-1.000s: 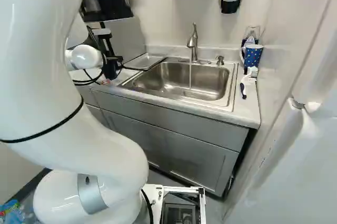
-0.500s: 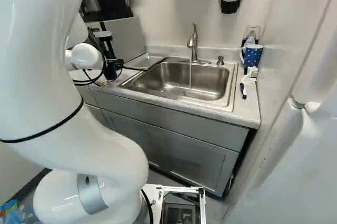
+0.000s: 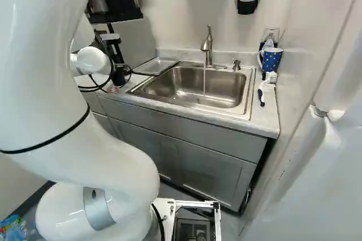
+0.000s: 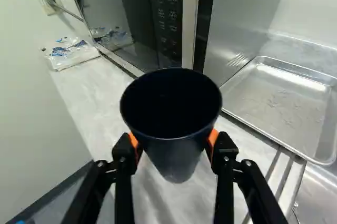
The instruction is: Rinse the cup and place it in the tray
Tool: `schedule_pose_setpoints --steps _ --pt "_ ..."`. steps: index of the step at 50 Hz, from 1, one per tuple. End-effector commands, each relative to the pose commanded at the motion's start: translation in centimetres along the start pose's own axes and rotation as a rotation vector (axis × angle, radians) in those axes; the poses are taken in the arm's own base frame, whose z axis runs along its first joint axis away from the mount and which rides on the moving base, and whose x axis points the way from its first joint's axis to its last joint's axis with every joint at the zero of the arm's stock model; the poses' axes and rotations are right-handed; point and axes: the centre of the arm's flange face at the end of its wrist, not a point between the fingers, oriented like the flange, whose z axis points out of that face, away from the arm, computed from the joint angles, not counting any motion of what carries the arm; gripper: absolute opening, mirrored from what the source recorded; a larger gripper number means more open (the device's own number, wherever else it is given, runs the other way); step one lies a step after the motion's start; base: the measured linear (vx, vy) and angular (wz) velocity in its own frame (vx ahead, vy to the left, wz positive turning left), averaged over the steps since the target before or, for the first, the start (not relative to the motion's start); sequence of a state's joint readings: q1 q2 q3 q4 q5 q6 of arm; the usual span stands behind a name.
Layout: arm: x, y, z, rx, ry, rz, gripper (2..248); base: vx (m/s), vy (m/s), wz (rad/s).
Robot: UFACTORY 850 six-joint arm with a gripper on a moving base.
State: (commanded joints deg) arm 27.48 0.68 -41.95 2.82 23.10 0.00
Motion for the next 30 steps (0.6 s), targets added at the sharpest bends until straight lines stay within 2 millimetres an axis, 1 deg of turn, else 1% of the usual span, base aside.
schedule_pose_setpoints --steps 3,4,17,30 --pt "0.0 0.0 0.0 0.0 0.0 0.0 151 0.0 0.0 0.0" --pt "0.0 0.0 0.0 0.0 0.0 0.0 125 0.0 0.0 0.0" --pt "0.1 0.2 -0.2 -0.003 0.003 0.002 124 0.0 0.0 0.0" --pt "1.2 1.9 -0.7 -0.036 0.029 0.017 124 0.0 0.0 0.0"
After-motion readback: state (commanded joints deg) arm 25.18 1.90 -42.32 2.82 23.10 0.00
